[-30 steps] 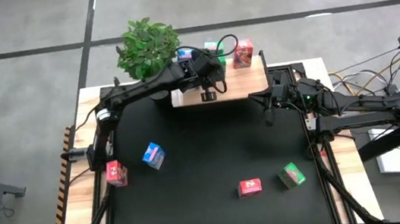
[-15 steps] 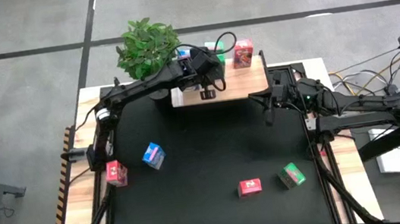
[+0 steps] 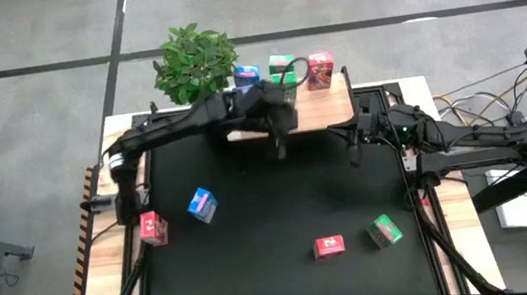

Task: Stack cereal on shelf
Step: Put the right red cereal box on the shelf, aligned with the other red cereal box

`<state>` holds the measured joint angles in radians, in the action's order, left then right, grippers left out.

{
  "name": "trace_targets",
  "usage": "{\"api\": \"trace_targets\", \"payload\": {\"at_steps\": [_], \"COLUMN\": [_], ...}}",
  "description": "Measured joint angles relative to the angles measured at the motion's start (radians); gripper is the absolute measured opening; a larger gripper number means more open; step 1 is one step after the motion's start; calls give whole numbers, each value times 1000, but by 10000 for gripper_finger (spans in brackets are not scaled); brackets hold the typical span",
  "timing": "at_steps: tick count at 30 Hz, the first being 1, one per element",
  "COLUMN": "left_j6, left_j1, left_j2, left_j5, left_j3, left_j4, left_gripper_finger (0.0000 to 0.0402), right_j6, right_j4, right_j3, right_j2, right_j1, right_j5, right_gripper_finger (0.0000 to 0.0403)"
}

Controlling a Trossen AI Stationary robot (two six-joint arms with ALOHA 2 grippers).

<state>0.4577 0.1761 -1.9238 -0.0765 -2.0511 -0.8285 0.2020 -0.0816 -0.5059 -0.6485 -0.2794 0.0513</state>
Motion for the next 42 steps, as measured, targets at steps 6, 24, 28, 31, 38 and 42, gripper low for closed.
{"api": "trace_targets", "payload": {"at_steps": [6, 24, 28, 31, 38, 42], "left_j6": [-70, -237, -232, -236, -304, -356], "left_j1": [-100, -229, -229, -229, -240, -264], "left_j2": [211, 800, 863, 894, 911, 898], "left_j5": [14, -150, -151, -150, -150, -150], "left_j3": [385, 1238, 1294, 1306, 1314, 1314], "left_j4": [269, 1012, 1041, 1045, 1038, 1037], "left_gripper_finger": [49, 49, 49, 49, 49, 49], "right_j6": [-4, -277, -316, -376, -505, -580], "right_j4": [1, 43, 142, 204, 400, 565], "right_j3": [24, -10, -92, -148, -331, -453], "right_j2": [0, -7, -28, -57, -180, -284], "right_j1": [0, 139, 219, 297, 535, 686], "right_j5": [-18, -164, -147, -145, -27, 115], "right_gripper_finger": [12, 12, 12, 12, 12, 12]}}
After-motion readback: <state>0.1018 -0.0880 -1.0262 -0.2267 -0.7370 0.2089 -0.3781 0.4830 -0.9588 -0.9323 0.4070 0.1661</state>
